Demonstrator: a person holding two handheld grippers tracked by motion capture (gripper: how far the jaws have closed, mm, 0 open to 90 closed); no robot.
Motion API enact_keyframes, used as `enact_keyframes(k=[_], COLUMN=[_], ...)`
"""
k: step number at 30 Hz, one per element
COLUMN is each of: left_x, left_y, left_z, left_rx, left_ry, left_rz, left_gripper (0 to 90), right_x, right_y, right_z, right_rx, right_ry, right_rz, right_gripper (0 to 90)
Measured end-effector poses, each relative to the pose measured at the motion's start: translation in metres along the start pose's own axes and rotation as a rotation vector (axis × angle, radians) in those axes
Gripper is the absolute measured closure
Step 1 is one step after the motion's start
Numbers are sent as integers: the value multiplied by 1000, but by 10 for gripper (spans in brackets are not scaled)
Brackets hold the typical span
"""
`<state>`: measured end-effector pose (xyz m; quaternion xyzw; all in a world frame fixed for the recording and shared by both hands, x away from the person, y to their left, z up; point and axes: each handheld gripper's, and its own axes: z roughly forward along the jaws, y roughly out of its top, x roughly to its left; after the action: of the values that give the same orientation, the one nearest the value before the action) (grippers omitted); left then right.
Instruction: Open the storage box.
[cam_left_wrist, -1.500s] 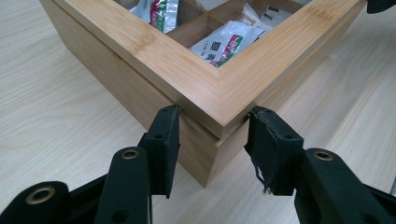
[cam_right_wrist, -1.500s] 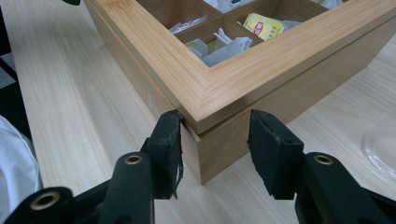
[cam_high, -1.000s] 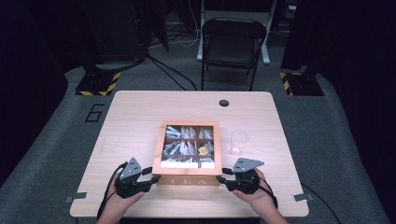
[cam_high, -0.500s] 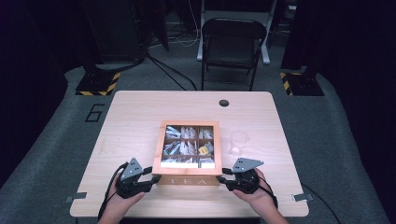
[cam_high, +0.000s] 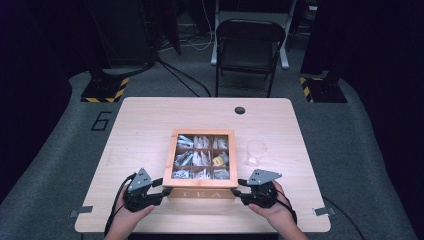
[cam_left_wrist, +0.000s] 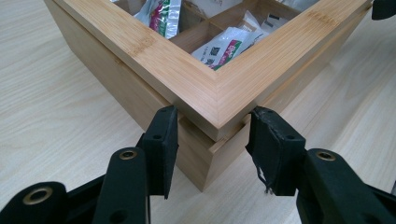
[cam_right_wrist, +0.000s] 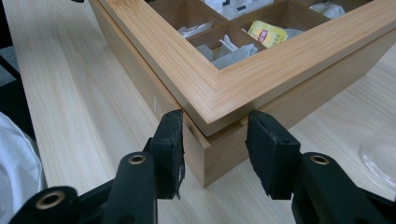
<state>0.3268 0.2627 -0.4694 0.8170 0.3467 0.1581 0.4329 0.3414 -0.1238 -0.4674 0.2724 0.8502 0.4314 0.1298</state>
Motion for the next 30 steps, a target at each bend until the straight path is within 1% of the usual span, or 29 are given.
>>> enact_keyframes(k=[1,2,4,5,7,9,11,13,14,16,18,21,22,24,27,30], left_x=[1,0,1,1,2,3,4,4,4,4,5,5,5,5,6,7], left_y=[1,1,3,3,5,6,8,9,11,12,16,18,21,23,28,30], left_z=[-1,-1,-3,-3,-4,-6,-7,-8,-9,-9,-11,-12,-14,-15,-18,-18], left_rx=[6,0,-2,-17,-16,-3,-11,-9,-9,-2,-2,1,5,-1,-3,1], left_ry=[-5,-6,-11,-6,-10,-18,-17,-21,-13,-20,-13,-14,-13,-9,-14,-18], left_rz=[4,-4,-4,-14,-9,-2,-2,-5,1,-3,10,13,19,21,17,18], left_gripper=[528,527,527,527,527,523,518,515,510,506,503,502,502,503,503,501], right_x=[0,0,0,0,-1,-2,-3,-3,-4,-4,-5,-6,-7,-9,-10,-11], right_y=[1,1,3,4,5,7,8,9,10,11,13,14,16,18,21,24], right_z=[-1,-1,-3,-4,-4,-6,-7,-8,-9,-10,-11,-12,-13,-14,-16,-16], right_rx=[2,-8,-7,-12,-15,-20,-21,-25,-28,-26,-29,-29,-36,-44,-51,-43], right_ry=[-1,1,5,4,5,1,0,8,9,15,22,21,31,38,42,44], right_rz=[7,10,15,22,17,43,45,51,57,69,69,83,87,95,107,104], right_gripper=[558,558,558,559,559,556,556,556,556,556,556,556,556,556,556,553])
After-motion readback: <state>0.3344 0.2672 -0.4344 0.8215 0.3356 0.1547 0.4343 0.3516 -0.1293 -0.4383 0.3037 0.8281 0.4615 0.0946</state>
